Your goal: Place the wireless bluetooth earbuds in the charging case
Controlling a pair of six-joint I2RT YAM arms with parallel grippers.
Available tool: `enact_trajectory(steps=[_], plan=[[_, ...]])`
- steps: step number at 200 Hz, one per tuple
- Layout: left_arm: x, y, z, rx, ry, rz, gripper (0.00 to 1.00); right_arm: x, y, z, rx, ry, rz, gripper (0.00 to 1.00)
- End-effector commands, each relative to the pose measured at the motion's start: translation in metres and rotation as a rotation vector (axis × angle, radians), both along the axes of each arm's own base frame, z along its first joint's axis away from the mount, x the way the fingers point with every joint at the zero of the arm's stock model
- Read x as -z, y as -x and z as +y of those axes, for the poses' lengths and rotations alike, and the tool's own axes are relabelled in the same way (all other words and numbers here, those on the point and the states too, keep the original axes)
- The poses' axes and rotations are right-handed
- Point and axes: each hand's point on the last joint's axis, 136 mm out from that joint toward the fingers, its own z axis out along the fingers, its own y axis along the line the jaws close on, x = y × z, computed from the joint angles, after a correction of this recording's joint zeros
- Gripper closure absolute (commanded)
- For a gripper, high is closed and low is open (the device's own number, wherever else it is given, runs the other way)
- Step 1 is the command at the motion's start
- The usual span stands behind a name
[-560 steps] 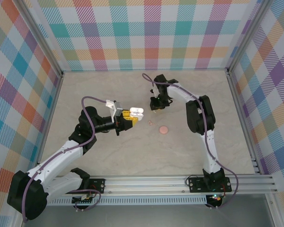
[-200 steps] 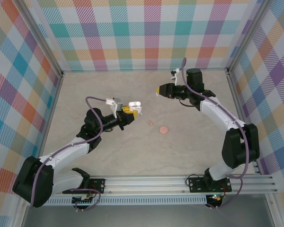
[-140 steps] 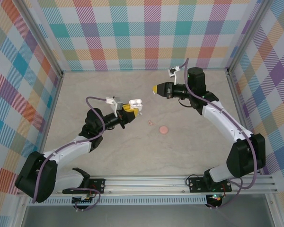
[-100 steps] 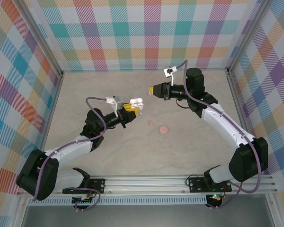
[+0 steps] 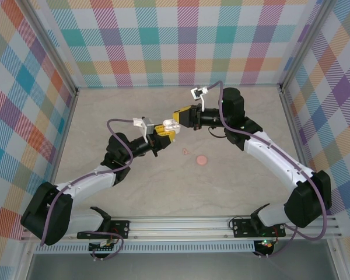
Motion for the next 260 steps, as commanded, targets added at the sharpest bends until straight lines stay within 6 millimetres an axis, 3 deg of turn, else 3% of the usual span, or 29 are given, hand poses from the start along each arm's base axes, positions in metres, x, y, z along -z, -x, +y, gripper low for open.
enact_trajectory(steps=[1, 82, 260], plan=[[-0.033, 0.004, -0.006, 0.012, 0.047, -0.113, 0.88, -0.026, 0.013, 0.000, -0.022, -0.046, -0.123, 0.77], [-0.044, 0.004, -0.014, 0.019, 0.060, -0.149, 0.88, -0.031, 0.024, 0.009, -0.059, -0.054, -0.151, 0.76], [-0.060, 0.008, -0.014, 0.015, 0.094, -0.169, 0.88, -0.017, 0.022, 0.012, -0.031, 0.003, -0.161, 0.76]])
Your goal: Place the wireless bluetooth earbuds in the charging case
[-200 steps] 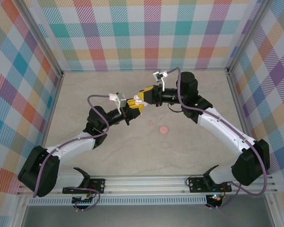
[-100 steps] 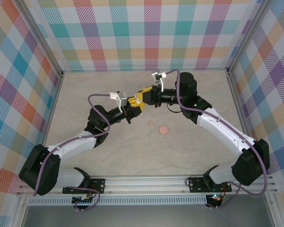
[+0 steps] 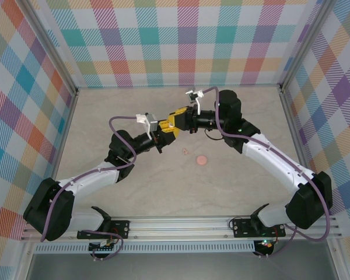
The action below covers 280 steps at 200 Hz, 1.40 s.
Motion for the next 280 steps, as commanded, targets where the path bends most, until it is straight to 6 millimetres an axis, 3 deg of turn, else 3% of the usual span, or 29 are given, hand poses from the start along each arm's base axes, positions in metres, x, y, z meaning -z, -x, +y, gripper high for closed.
enact_trajectory(steps=[1, 133, 205, 280], plan=[[-0.033, 0.006, 0.001, -0.005, 0.056, -0.090, 0.89, -0.010, 0.007, -0.002, -0.004, -0.004, -0.058, 0.76], [-0.035, 0.008, 0.004, -0.014, 0.060, -0.093, 0.89, -0.001, 0.003, -0.007, 0.044, 0.042, -0.064, 0.76], [-0.026, 0.003, 0.001, -0.022, 0.030, -0.098, 0.90, -0.011, 0.006, 0.001, 0.000, -0.005, -0.037, 0.76], [-0.029, 0.001, -0.001, -0.028, 0.030, -0.116, 0.90, -0.004, 0.002, 0.006, 0.013, 0.009, -0.017, 0.77]])
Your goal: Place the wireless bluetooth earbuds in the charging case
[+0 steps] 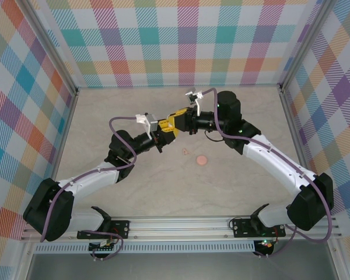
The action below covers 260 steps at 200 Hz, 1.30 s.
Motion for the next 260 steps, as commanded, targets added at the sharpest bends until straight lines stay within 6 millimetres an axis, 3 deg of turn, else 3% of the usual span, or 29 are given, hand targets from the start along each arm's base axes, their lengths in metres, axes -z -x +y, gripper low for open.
enact_trajectory(steps=[1, 117, 183, 260], plan=[[-0.027, 0.004, -0.002, 0.001, 0.037, -0.092, 0.90, -0.008, 0.001, 0.006, -0.014, -0.017, -0.018, 0.77], [-0.036, 0.008, 0.001, -0.009, 0.056, -0.111, 0.91, 0.011, -0.011, 0.002, 0.069, 0.056, -0.007, 0.75], [-0.036, 0.009, 0.003, -0.015, 0.057, -0.107, 0.91, 0.011, -0.012, -0.005, 0.105, 0.078, -0.026, 0.73], [-0.036, 0.006, 0.002, -0.023, 0.056, -0.120, 0.91, -0.002, -0.009, -0.005, 0.105, 0.012, -0.012, 0.82]])
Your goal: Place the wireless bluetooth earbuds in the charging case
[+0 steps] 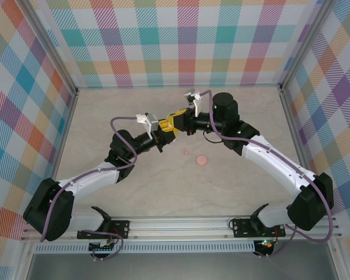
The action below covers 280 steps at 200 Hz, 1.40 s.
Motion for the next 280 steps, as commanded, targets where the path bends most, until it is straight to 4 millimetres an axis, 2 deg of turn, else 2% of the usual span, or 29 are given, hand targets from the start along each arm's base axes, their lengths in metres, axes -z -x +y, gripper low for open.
enact_trajectory(steps=[1, 129, 219, 280], plan=[[-0.042, 0.012, 0.001, 0.010, 0.070, -0.138, 0.91, -0.011, 0.003, -0.003, 0.012, -0.035, -0.007, 0.82], [-0.064, 0.012, 0.004, -0.017, 0.127, -0.206, 0.92, -0.008, -0.005, -0.008, 0.077, -0.047, 0.020, 0.83], [-0.057, 0.004, -0.005, -0.015, 0.106, -0.192, 0.92, -0.018, -0.004, -0.002, 0.049, -0.095, 0.027, 0.83], [-0.060, 0.002, -0.004, -0.032, 0.114, -0.194, 0.92, -0.014, -0.005, 0.002, 0.047, -0.089, 0.035, 0.83]])
